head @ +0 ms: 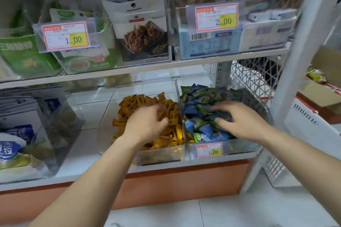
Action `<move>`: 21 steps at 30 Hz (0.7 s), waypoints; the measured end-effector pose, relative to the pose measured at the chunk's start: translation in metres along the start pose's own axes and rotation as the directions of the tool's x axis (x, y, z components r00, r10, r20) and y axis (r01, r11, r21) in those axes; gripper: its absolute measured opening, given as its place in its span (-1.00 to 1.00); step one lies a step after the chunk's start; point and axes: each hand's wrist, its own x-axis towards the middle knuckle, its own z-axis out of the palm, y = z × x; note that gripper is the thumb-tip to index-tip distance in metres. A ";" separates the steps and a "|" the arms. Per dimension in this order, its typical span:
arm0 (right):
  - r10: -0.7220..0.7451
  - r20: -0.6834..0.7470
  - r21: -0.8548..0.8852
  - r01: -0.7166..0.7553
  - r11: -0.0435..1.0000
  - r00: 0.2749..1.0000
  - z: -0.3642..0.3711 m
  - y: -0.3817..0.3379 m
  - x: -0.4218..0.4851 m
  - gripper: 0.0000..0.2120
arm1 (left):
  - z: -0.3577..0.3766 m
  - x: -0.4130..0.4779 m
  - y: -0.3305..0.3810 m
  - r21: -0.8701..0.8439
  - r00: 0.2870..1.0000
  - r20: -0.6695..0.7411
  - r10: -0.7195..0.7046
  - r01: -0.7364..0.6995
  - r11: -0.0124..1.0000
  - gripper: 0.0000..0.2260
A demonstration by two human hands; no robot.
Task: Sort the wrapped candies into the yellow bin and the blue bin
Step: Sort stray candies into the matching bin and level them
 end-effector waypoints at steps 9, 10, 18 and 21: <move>0.040 0.229 -0.439 0.067 0.896 0.973 0.022 0.027 0.020 -0.49 | 0.029 -0.006 0.046 0.045 0.973 0.069 0.223 -0.226 0.973 -0.49; 0.065 0.228 -0.451 0.046 0.891 0.972 0.018 0.025 0.021 -0.50 | 0.029 -0.006 0.044 0.038 0.974 0.053 0.220 -0.222 0.974 -0.47; -0.223 0.012 -0.132 0.223 0.966 0.975 0.018 -0.027 0.029 -0.66 | 0.033 0.001 0.039 -0.132 0.996 0.043 0.076 -0.070 0.989 -0.24; -0.137 0.278 -0.108 0.173 0.979 0.951 0.041 -0.030 0.036 -0.52 | 0.035 0.003 0.040 -0.175 0.997 0.041 0.064 -0.055 0.983 -0.23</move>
